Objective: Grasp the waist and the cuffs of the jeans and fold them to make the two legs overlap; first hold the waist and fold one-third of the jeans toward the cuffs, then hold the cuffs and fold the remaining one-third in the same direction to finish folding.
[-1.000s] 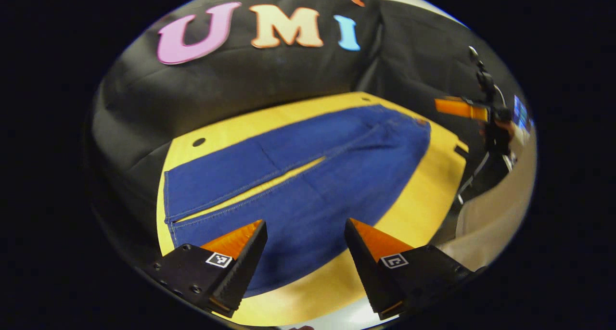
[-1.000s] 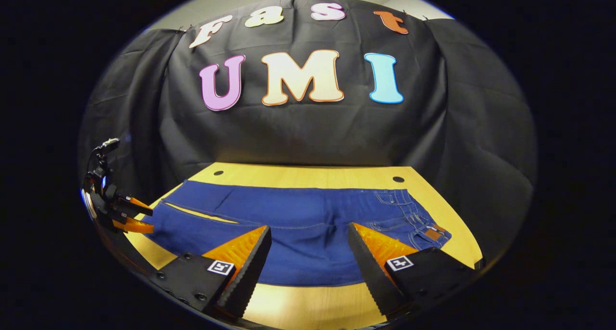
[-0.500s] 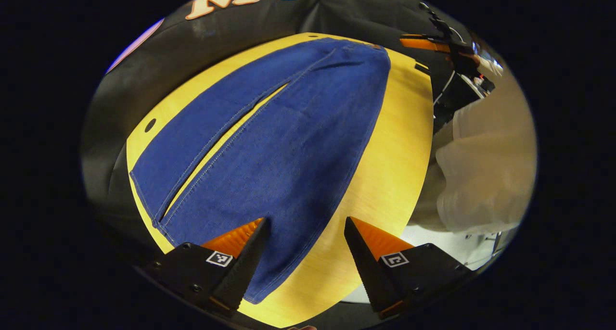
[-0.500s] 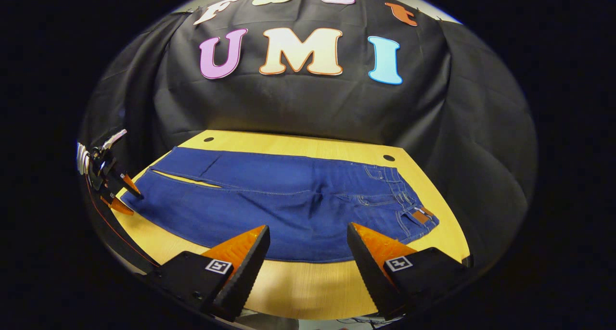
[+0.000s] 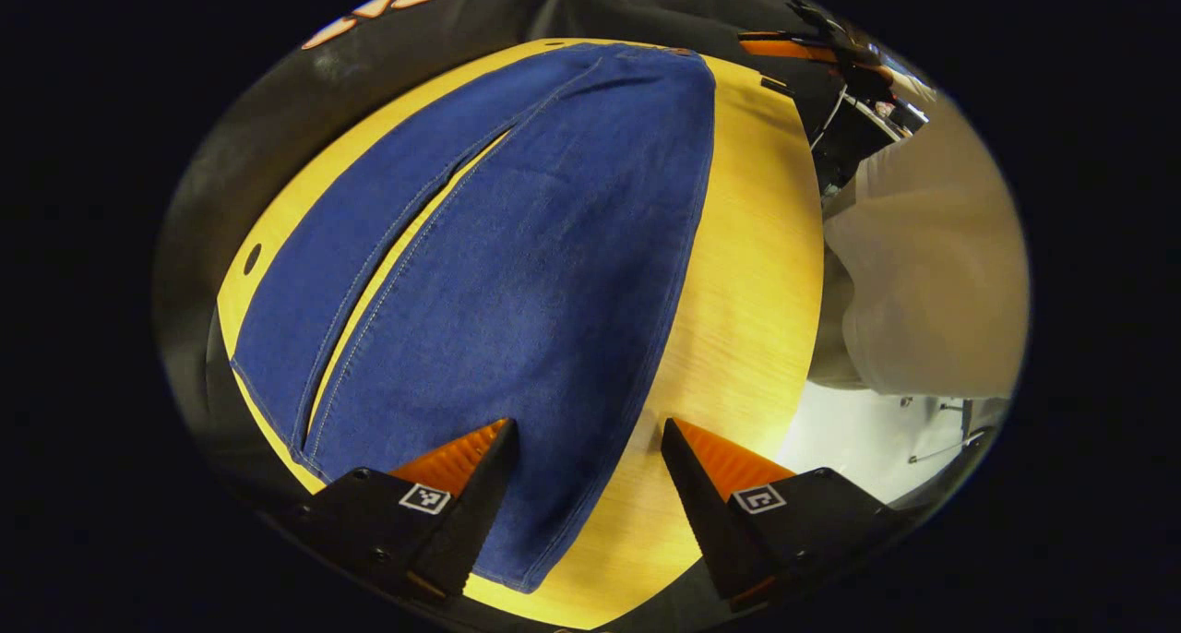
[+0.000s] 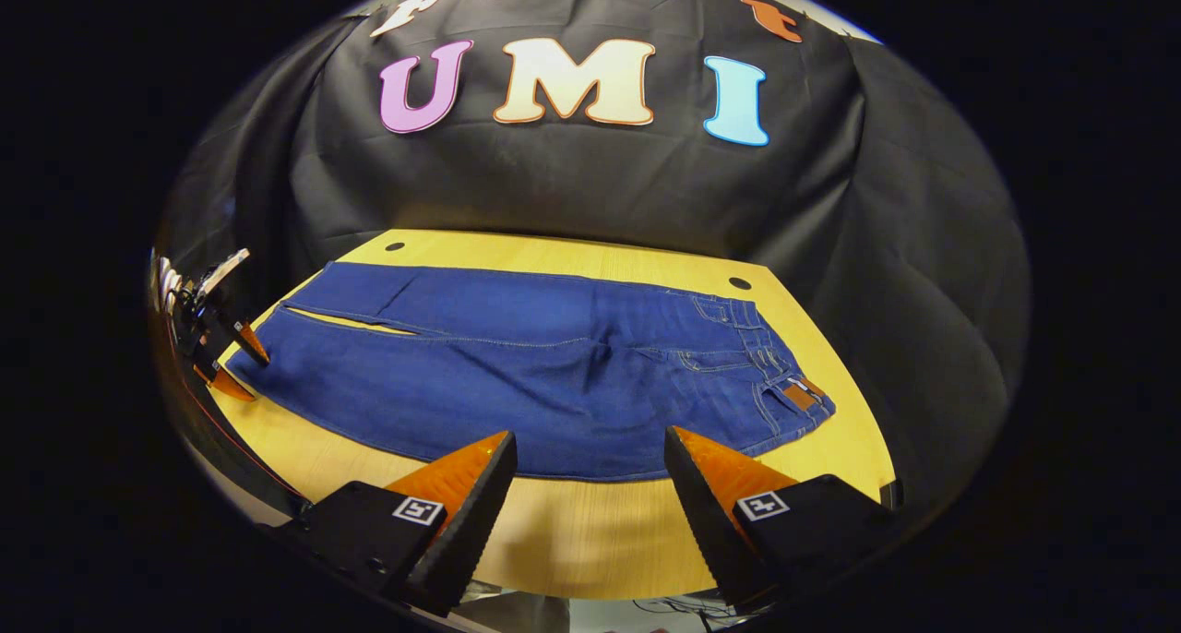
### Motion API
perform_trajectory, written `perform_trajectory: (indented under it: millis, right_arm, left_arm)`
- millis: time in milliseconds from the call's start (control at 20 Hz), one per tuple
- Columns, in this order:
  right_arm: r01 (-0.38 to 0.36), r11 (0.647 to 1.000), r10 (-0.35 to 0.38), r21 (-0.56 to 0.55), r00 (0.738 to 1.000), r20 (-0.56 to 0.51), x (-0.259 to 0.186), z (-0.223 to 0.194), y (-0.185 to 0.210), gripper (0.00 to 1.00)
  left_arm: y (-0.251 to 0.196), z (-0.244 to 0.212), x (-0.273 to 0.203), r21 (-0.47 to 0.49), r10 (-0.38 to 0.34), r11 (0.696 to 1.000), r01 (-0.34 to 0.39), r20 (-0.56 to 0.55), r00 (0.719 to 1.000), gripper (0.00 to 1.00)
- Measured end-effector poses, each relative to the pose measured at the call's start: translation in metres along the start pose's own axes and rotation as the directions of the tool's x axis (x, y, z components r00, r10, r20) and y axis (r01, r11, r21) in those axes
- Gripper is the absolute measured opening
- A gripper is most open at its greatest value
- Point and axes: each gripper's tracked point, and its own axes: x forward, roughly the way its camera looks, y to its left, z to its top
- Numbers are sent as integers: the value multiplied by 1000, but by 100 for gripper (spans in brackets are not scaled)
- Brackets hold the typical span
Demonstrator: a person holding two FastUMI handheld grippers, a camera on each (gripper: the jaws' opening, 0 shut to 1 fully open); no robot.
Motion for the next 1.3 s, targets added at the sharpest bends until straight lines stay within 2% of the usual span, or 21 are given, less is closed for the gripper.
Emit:
perform_trajectory:
  millis: [100,200,250,350,400,500,550,600,800,950,1050,1300]
  right_arm:
    - [-11,1000,11,5,1000,-11,3,-3,2,99]
    - [-30,999,30,14,999,-17,6,-5,8,99]
    - [-41,999,42,18,999,-18,8,-5,11,99]
    - [-61,998,61,25,998,-21,11,-6,17,100]
    - [-71,997,71,30,997,-24,10,-9,19,99]
    - [-90,995,91,39,996,-27,10,-8,22,99]
    - [-98,994,99,38,995,-30,12,-7,23,99]
    - [-107,994,108,31,994,-34,10,-11,24,99]
    - [-160,986,157,-43,985,-66,15,-13,26,99]
    - [-215,966,200,-141,974,-109,20,-16,22,99]
    - [-252,940,218,-232,963,-160,27,-22,12,99]
    - [-343,818,202,-461,923,-328,46,-43,-35,100]
  left_arm:
    - [2,-3,-3,18,-12,1000,12,-34,999,98]
    - [4,-4,-2,41,-16,999,18,-56,998,84]
    - [6,-2,-2,40,-16,999,18,-61,998,87]
    - [10,1,-3,24,-5,1000,6,-79,997,77]
    - [12,0,-3,19,8,1000,-7,-97,995,65]
    - [19,-2,-2,16,21,1000,-19,-112,993,49]
    - [23,-1,-1,12,23,1000,-21,-116,993,45]
    - [26,-1,2,10,26,1000,-25,-121,992,33]
    - [32,4,1,-10,20,1000,-22,-124,992,2]
    - [31,5,2,-37,-7,999,3,-123,992,0]
    - [30,6,2,-53,-30,998,24,-131,991,0]
    - [30,6,3,-56,-61,997,52,-166,984,0]
